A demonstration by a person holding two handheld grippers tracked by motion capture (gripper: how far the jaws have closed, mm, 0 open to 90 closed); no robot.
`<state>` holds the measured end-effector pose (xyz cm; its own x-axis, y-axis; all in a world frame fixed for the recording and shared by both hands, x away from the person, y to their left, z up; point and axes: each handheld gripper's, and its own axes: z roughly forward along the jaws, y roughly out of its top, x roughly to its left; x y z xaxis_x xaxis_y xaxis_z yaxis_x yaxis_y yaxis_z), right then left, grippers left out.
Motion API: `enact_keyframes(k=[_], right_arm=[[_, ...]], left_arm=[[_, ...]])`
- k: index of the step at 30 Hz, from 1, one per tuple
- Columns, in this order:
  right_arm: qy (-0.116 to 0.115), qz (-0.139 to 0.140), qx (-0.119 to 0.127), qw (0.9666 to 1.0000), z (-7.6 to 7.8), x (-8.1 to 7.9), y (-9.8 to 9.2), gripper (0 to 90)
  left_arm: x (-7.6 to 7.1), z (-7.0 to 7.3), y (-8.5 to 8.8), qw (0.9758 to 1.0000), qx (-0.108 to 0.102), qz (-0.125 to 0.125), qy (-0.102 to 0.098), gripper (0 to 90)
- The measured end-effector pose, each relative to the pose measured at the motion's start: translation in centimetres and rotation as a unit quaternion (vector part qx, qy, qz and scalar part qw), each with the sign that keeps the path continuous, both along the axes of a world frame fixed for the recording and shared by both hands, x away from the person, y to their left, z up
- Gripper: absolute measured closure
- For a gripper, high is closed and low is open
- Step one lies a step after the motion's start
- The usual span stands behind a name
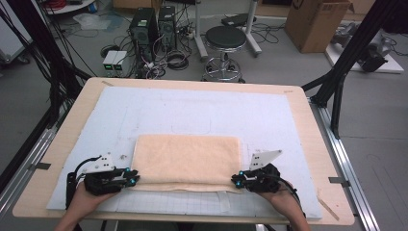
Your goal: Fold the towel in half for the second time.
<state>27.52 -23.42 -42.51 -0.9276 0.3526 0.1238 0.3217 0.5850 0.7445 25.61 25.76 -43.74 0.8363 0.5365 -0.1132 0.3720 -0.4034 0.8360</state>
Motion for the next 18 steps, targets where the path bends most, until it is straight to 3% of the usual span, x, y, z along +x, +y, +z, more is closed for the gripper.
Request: enact_keyframes(k=[5,12,18], right_arm=[[-0.007,-0.003,0.017,0.9998,0.9,-0.1,-0.1,85.7],[-0.025,0.001,0.07,0.9972,2.7,-1.0,-0.6,86.0],[-0.014,0.019,0.056,0.9982,2.4,-1.8,-0.3,85.9]], left_arm=[[-0.1,0.5,0.1,0.9999,-0.004,0.005,-0.011,81.8],[-0.5,1.1,0.7,0.9994,-0.02,0.01,-0.025,82.6],[-1.1,0.8,0.9,0.9998,-0.013,0.0,-0.015,82.7]])
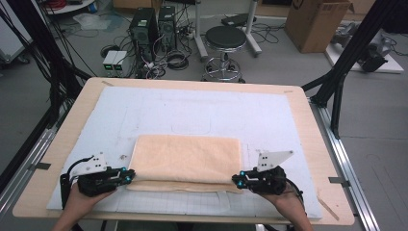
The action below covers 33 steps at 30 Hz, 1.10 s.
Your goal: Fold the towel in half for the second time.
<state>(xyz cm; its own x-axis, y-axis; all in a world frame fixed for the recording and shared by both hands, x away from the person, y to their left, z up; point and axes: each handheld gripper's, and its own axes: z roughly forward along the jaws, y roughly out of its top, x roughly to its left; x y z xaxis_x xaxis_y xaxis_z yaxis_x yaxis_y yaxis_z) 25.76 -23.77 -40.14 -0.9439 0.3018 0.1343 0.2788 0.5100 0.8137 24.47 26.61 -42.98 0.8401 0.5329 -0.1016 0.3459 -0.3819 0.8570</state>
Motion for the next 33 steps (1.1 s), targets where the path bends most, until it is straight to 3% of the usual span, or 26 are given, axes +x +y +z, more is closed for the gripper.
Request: enact_keyframes(k=[2,3,5,7,8,12,15,17,22,27,30,33], right_arm=[[0.015,0.009,-0.007,0.9998,-0.6,-0.1,0.1,83.6],[0.032,0.02,-0.007,0.9993,-0.8,0.0,0.1,78.2],[0.052,0.024,0.01,0.9983,-1.0,0.2,0.1,68.8],[0.05,0.018,0.03,0.9981,-0.7,0.5,0.1,64.9],[0.05,0.011,0.034,0.9981,-0.6,0.8,0.2,64.9],[0.048,-0.013,0.017,0.9986,-1.0,2.0,2.0,69.8],[0.056,-0.011,-0.002,0.9983,-1.8,2.5,3.2,72.8],[0.057,-0.007,-0.014,0.9982,-2.2,2.5,3.8,74.8],[0.06,0.006,-0.033,0.9976,-2.8,2.0,4.1,76.1],[0.044,0.015,-0.059,0.9972,-3.2,1.2,4.0,75.9],[0.039,0.012,-0.055,0.9976,-3.5,1.0,4.0,76.0],[0.036,0.014,-0.053,0.9978,-3.5,1.0,3.9,74.1]], left_arm=[[-0.2,-0.2,0.0,0.9999,0.0,-0.013,0.006,80.5],[-0.3,-0.2,0.0,0.9999,-0.003,-0.014,0.005,74.5],[-0.2,0.2,0.1,0.9993,-0.028,-0.024,0.01,64.3],[0.1,0.7,-0.2,0.9982,-0.055,-0.024,0.006,60.8],[0.3,0.9,-0.5,0.9981,-0.056,-0.025,0.005,61.4],[1.6,0.7,-2.3,0.9993,-0.026,-0.014,0.022,73.8],[2.1,0.1,-3.1,0.9991,0.007,-0.015,0.039,80.8],[2.0,-0.2,-3.4,0.9988,0.019,-0.02,0.041,82.6],[1.3,-0.6,-3.0,0.9984,0.017,-0.027,0.047,83.7],[0.6,-1.2,-2.8,0.9984,0.023,-0.027,0.045,83.1],[0.5,-1.2,-3.0,0.9985,0.03,-0.029,0.037,82.8],[0.5,-1.1,-3.0,0.9985,0.023,-0.03,0.04,80.4]])
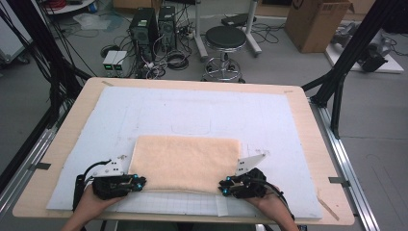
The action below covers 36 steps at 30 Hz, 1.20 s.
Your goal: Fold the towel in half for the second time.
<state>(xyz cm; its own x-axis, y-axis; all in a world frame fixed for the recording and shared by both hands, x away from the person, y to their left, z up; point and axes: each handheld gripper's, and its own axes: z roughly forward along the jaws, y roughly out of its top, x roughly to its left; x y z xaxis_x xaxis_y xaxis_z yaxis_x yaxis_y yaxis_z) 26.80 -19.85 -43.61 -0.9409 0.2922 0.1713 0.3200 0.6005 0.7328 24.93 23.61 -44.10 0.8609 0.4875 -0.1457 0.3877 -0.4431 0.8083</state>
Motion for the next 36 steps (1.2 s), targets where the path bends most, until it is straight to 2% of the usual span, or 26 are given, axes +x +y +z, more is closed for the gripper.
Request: enact_keyframes(k=[3,5,9,12,14,15,18,20,22,24,26,29,31,34,36], right_arm=[[0.005,-0.004,0.014,0.9999,0.5,0.2,-0.3,67.0],[-0.003,-0.021,0.027,0.9994,1.1,0.6,-0.8,62.7],[-0.027,-0.068,0.038,0.9966,2.5,2.1,-1.9,53.7],[-0.04,-0.103,0.049,0.9927,3.4,3.8,-2.9,47.7],[-0.052,-0.126,0.047,0.9895,4.0,4.9,-3.3,43.9],[-0.05,-0.134,0.051,0.9884,4.2,5.5,-3.5,43.3],[-0.053,-0.151,0.056,0.9854,4.7,7.2,-3.9,41.9],[-0.05,-0.165,0.059,0.9833,4.7,8.3,-4.0,40.3],[-0.043,-0.175,0.059,0.9818,4.3,9.3,-4.1,38.6],[-0.035,-0.19,0.056,0.9796,3.5,10.1,-4.3,35.7],[-0.026,-0.201,0.051,0.9779,2.8,10.7,-4.3,34.7],[-0.018,-0.213,0.043,0.9759,2.0,11.3,-4.2,33.3],[-0.013,-0.215,0.038,0.9758,1.5,11.5,-4.1,33.1],[-0.007,-0.22,0.033,0.975,0.7,11.8,-4.1,33.6],[0.012,-0.219,0.033,0.9752,0.0,11.9,-4.1,34.3]], left_arm=[[0.3,0.6,0.2,0.9999,-0.013,-0.002,0.0,74.2],[0.8,1.2,0.4,0.9995,-0.03,0.011,-0.004,69.3],[2.3,2.4,1.0,0.9978,-0.041,0.045,-0.027,60.3],[3.6,3.0,1.3,0.995,-0.052,0.078,-0.034,56.9],[4.6,3.2,1.3,0.9937,-0.045,0.095,-0.038,54.7],[5.1,3.3,1.4,0.9929,-0.039,0.104,-0.043,53.7],[6.7,3.5,1.6,0.9887,-0.03,0.137,-0.053,53.1],[7.7,3.5,1.8,0.9852,-0.037,0.157,-0.059,52.8],[8.8,3.3,2.0,0.9822,-0.05,0.174,-0.05,51.9],[9.7,2.9,2.1,0.9801,-0.048,0.187,-0.046,51.0],[10.7,2.4,2.0,0.9797,-0.039,0.194,-0.03,49.0],[11.5,1.6,1.8,0.9782,-0.046,0.202,-0.013,48.2],[12.0,1.0,1.7,0.9781,-0.047,0.202,0.005,47.4],[12.5,0.3,1.7,0.976,-0.041,0.212,0.027,45.8],[12.6,0.0,1.7,0.9764,-0.039,0.209,0.038,45.6]])
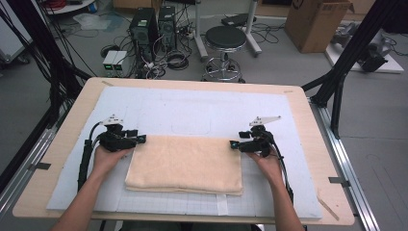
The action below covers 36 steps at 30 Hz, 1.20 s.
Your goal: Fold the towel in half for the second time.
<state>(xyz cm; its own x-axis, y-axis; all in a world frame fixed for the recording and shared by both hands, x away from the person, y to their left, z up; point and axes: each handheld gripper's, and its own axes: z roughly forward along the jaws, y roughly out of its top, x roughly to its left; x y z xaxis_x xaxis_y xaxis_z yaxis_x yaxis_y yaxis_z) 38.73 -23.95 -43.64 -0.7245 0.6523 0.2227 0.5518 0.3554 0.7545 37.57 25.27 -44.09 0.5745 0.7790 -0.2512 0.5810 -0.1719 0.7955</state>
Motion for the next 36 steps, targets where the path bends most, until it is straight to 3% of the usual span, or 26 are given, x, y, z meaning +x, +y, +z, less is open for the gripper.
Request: enact_keyframes(k=[2,5,8,11,18,20,23,26,28,30,33,36], right_arm=[[0.012,0.007,-0.01,0.9999,-0.47,0.06,0.12,37.4],[0.008,0.017,-0.004,0.9998,-0.7,-0.12,0.25,45.6],[0.023,0.018,0.001,0.9996,-0.89,-0.06,0.23,48.0],[0.034,0.017,0.012,0.9992,-1.03,0.1,0.01,50.5],[0.041,0.024,0.015,0.9988,-0.99,0.16,-0.02,57.9],[0.041,0.021,0.022,0.9987,-0.99,0.22,-0.25,54.0],[0.029,0.007,0.005,0.9995,-0.91,0.19,-0.09,45.3],[0.023,-0.001,-0.005,0.9997,-0.83,0.05,0.18,43.7],[0.029,-0.002,-0.003,0.9996,-0.85,0.03,0.17,46.1],[0.039,0.005,0.008,0.9992,-0.92,0.03,0.16,54.8],[0.044,0.008,0.01,0.9989,-0.91,-0.06,0.32,60.6],[0.051,0.013,0.014,0.9985,-0.91,-0.07,0.31,68.4]], left_arm=[[0.06,-0.15,-0.03,1.0,0.004,-0.008,0.004,47.4],[0.16,-0.41,-0.04,0.9997,-0.004,-0.013,0.022,50.1],[0.33,-0.68,0.11,0.9987,-0.018,-0.015,0.045,51.7],[0.33,-0.67,0.09,0.9983,-0.026,-0.011,0.051,53.7],[0.35,-0.66,-0.05,0.9984,-0.022,-0.009,0.051,58.2],[0.3,-0.63,-0.03,0.999,-0.014,-0.006,0.041,54.2],[0.26,-0.61,-0.24,0.9996,0.001,0.003,0.028,45.3],[0.19,-0.61,-0.32,0.9996,0.003,0.004,0.029,44.8],[0.16,-0.62,-0.32,0.9996,0.002,0.001,0.029,46.1],[0.1,-0.71,-0.49,0.9994,-0.006,-0.008,0.033,53.7],[-0.09,-0.79,-0.72,0.9997,-0.001,-0.004,0.025,58.3],[-0.1,-0.83,-0.68,0.9993,-0.012,-0.01,0.034,66.1]])
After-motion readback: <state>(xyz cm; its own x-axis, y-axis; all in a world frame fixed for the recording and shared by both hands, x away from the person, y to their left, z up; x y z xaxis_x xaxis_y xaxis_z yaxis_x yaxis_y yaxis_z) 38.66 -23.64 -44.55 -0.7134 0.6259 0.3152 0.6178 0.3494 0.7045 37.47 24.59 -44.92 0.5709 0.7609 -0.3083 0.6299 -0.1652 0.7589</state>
